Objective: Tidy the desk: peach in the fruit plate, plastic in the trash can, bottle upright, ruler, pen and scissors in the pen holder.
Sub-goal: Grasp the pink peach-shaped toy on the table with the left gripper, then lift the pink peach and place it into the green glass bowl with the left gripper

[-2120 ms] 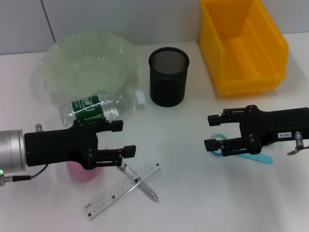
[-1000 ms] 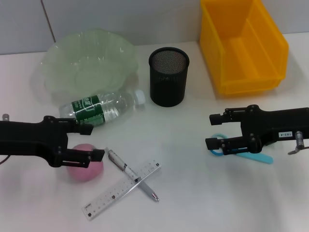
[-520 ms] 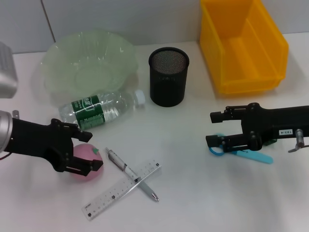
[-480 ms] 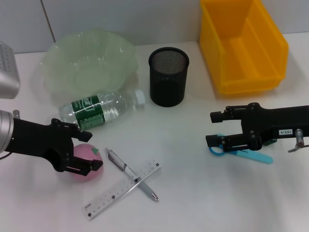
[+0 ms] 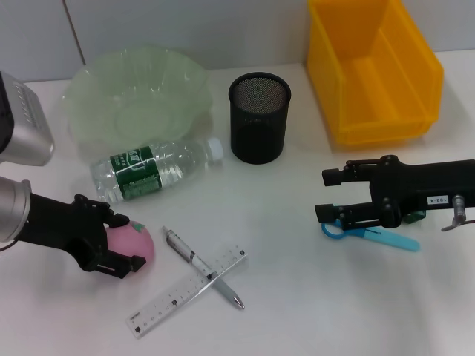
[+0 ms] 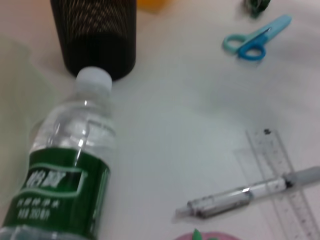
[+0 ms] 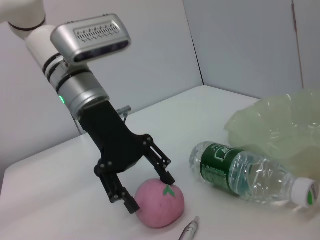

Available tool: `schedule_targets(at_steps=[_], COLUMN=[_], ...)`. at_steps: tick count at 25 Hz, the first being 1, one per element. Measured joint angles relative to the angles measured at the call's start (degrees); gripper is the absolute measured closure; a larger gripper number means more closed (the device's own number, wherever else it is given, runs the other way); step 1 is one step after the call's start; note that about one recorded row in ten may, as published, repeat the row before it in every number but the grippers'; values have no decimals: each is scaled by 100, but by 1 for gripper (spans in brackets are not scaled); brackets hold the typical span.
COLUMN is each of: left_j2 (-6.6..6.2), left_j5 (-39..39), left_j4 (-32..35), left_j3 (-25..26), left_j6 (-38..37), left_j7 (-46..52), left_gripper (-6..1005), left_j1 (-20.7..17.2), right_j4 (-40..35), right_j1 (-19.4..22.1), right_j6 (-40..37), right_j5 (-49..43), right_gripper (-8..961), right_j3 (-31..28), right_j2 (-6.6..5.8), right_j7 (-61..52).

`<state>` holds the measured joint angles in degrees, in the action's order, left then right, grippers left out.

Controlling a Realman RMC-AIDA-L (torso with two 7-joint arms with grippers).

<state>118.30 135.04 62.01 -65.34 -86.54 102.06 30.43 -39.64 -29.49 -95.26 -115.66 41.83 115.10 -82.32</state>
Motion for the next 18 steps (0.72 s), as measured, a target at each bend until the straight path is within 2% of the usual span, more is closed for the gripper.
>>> schedule_targets(at_steps=[6, 15, 18], left_j2=[11, 16, -7], left_j5=[279, 112, -364], left_j4=[-144, -117, 0], left_j3=[-9, 42, 181], left_j6=[175, 191, 87], left_j7=[124, 106, 28], left_gripper=[347, 367, 461], left_j1=[81, 55, 7], right_j4=[0, 0, 0], right_j1=[-22, -21, -10], right_j6=[-1, -1, -2], right_j5=[0, 0, 0], right_gripper=[222, 225, 226], right_j3=[0, 0, 0], right_j2=[1, -3, -10], right_j7=[-4, -4, -4])
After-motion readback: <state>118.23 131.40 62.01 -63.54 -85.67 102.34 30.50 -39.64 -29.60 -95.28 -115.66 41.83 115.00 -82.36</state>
